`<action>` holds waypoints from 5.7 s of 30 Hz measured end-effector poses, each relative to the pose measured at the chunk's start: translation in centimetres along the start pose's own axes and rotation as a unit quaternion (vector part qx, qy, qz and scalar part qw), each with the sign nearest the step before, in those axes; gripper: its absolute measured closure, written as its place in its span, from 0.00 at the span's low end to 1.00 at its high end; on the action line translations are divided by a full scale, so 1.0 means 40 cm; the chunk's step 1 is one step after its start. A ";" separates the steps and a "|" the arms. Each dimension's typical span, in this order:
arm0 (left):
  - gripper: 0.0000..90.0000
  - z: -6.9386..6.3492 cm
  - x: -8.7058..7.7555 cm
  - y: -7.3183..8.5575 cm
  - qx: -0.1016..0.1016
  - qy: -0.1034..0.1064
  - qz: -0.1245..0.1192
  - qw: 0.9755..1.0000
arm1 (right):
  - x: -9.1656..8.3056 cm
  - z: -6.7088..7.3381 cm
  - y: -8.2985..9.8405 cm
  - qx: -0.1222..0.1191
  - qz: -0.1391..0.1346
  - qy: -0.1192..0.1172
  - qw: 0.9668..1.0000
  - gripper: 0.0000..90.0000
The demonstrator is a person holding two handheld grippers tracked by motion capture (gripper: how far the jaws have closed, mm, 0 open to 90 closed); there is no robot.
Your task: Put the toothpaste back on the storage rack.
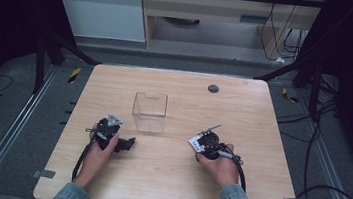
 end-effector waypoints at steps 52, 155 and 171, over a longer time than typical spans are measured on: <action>0.00 0.000 0.000 0.000 0.000 0.000 0.000 1.000 | -0.137 -0.099 -0.148 0.045 -0.122 -0.005 0.991 0.87; 0.00 0.000 0.000 -0.001 0.000 0.000 0.000 1.000 | -0.325 0.039 -0.599 -0.007 -0.281 0.008 0.960 0.87; 0.00 0.000 0.000 -0.001 0.000 0.000 0.000 1.000 | -0.330 0.091 -0.650 -0.017 -0.299 0.000 0.954 0.87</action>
Point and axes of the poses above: each handheld gripper's, and its own axes: x roughly forward along the jaws, y roughly out of its underside, z roughly to its left, the point moved 10 cm from there along x, roughly forward along the jaws, and after that the axes turned 2 degrees about -y, right-handed, at the moved point
